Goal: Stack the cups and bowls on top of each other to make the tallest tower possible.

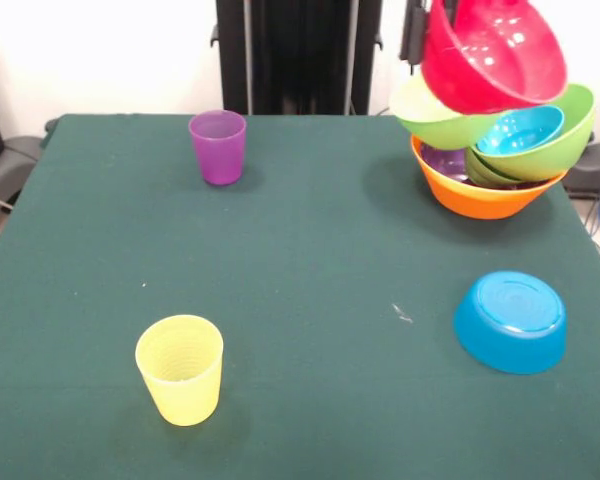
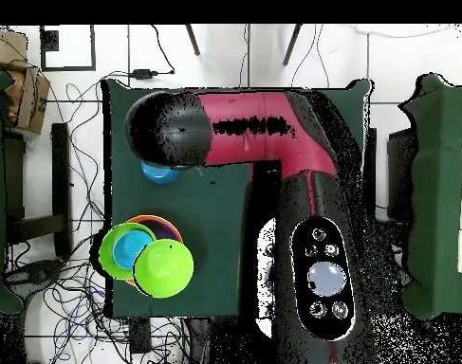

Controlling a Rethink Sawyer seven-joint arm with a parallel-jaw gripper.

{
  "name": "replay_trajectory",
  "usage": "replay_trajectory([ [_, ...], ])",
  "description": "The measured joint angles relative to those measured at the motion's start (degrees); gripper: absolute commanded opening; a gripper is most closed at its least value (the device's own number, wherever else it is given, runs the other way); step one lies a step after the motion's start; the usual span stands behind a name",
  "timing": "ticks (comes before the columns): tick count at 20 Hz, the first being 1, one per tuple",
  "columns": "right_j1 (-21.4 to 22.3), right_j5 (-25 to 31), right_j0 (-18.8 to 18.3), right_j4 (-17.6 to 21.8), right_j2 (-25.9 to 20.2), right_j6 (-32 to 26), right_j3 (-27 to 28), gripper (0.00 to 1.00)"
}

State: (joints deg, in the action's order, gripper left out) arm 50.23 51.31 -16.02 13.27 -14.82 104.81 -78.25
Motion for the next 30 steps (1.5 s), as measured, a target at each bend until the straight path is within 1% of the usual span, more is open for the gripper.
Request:
replay_trajectory([
  [8,-0.62,-3.11,-1.37,-0.06,1.15,0.0,-3.01,0.0],
  [9,-1.48,-4.91,-1.46,-0.07,1.62,0.0,-3.63,0.0],
  [17,-3.96,-10.38,-1.44,-0.08,3.53,0.0,-6.74,0.0],
  [19,-4.39,-11.89,-1.45,-0.08,4.22,0.0,-8.33,0.0],
  [25,-4.15,-14.73,-1.44,-0.68,5.39,0.0,-12.76,0.0],
  [30,-2.9,-14.91,-1.45,-2.12,6.6,0.0,-16.11,0.0],
])
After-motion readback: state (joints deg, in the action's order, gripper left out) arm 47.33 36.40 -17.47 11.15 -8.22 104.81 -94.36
